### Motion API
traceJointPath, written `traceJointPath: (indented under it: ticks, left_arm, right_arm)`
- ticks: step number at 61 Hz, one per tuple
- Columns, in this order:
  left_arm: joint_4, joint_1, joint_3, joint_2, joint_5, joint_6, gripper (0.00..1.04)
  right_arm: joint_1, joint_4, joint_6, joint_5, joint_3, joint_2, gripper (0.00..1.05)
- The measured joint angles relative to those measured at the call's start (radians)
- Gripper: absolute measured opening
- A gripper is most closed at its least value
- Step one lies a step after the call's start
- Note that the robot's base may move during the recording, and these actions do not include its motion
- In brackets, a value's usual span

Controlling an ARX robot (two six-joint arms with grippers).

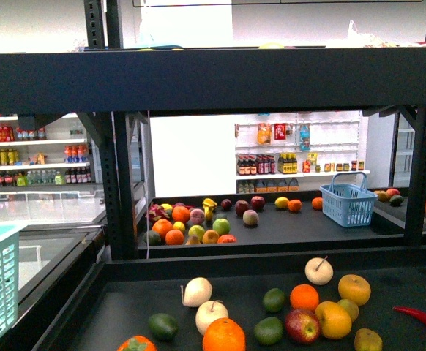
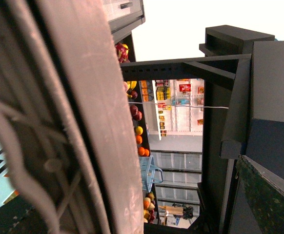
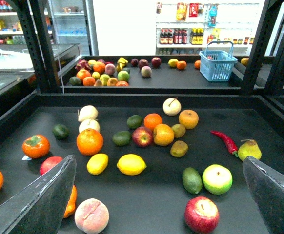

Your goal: Pick lemon from shelf

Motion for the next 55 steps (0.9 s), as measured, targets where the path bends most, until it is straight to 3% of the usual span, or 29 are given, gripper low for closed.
traceJointPath:
  ticks: [4,30,47,55]
  left_arm:
    - [-0.006,-0.003,0.010,0.003,-0.003,0.004,0.94]
    - [-0.114,0.003,0.005,-0.012,-0.006,0.083,0.19]
    - [-0.172,-0.040,-0.039,-0.105,-0.011,0.225,0.13]
    - [-0.188,-0.138,-0.086,-0.197,0.032,0.324,0.12]
  right_arm:
    - [0.000,0.000,0.000,0.000,0.000,0.000,1.02]
    - [0.000,0.000,0.000,0.000,0.000,0.000,1.02]
    - [0.000,0.000,0.000,0.000,0.000,0.000,1.02]
    - [0.000,0.000,0.000,0.000,0.000,0.000,1.02]
